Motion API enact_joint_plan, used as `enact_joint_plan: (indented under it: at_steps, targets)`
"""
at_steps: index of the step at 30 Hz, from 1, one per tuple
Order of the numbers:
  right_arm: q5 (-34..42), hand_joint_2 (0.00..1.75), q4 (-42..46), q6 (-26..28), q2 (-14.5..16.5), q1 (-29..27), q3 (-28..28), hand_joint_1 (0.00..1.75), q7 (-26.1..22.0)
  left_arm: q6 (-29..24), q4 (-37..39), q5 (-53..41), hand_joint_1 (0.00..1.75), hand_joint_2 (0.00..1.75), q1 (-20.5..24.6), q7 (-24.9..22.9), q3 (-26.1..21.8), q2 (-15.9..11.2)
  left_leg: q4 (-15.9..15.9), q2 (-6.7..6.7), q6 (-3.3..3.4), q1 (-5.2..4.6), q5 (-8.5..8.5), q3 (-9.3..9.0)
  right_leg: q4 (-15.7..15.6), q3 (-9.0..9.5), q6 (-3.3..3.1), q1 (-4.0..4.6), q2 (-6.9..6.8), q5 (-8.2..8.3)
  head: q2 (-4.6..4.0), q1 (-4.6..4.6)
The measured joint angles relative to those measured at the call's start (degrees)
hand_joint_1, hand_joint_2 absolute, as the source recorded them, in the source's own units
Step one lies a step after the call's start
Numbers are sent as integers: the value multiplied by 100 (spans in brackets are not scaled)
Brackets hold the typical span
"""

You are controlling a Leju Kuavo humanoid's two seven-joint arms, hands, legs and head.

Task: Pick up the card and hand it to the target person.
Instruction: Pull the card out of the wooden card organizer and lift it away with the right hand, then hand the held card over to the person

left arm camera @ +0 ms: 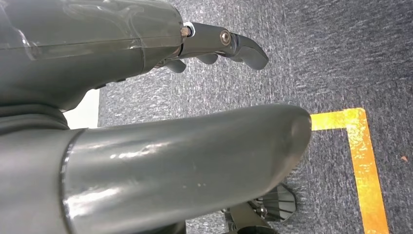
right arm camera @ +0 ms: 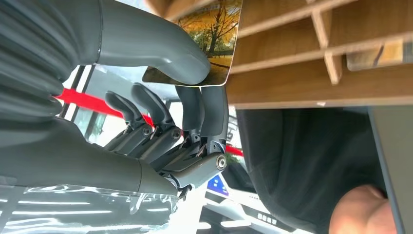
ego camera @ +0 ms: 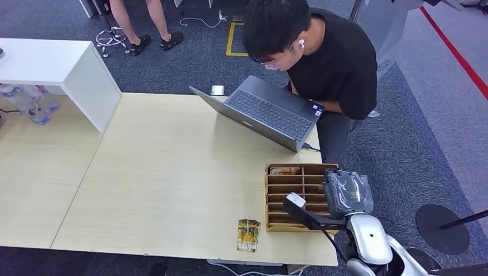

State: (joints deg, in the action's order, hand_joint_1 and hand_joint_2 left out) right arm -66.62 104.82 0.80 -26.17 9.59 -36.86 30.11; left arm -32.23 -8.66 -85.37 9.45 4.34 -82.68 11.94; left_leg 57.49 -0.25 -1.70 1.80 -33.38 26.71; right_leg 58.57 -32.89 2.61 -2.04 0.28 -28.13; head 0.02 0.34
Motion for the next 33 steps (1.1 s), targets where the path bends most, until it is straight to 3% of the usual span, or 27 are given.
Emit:
enact_joint_plan:
  at_steps: [8, 15, 24, 33]
  targets:
    - [310, 175, 914, -624, -308, 190, 146, 157, 144, -2, 0, 60, 0, 0, -3, -4, 0, -3, 0, 1, 0, 0, 0, -2, 0, 0, 0, 0, 0, 0, 0, 0]
    - [835, 175, 1540, -612, -462, 335, 337, 155, 168, -8, 0, 128, 0, 0, -3, -4, 0, -5, 0, 0, 0, 0, 0, -3, 0, 0, 0, 0, 0, 0, 0, -1]
    - [1511, 175, 1807, 304, -584, 386, 826, 147, 88, -15, 0, 119, 0, 0, -2, 0, 0, -5, 0, 0, 0, 0, 0, -3, -1, 0, 0, 0, 0, 0, 0, -1]
    - [507, 175, 1344, 1187, -632, 58, 1585, 154, -23, 58, 0, -16, 0, 0, -2, 14, 16, -5, 0, -1, 0, 0, 0, 8, -1, -1, 0, 0, -2, 0, 0, 0]
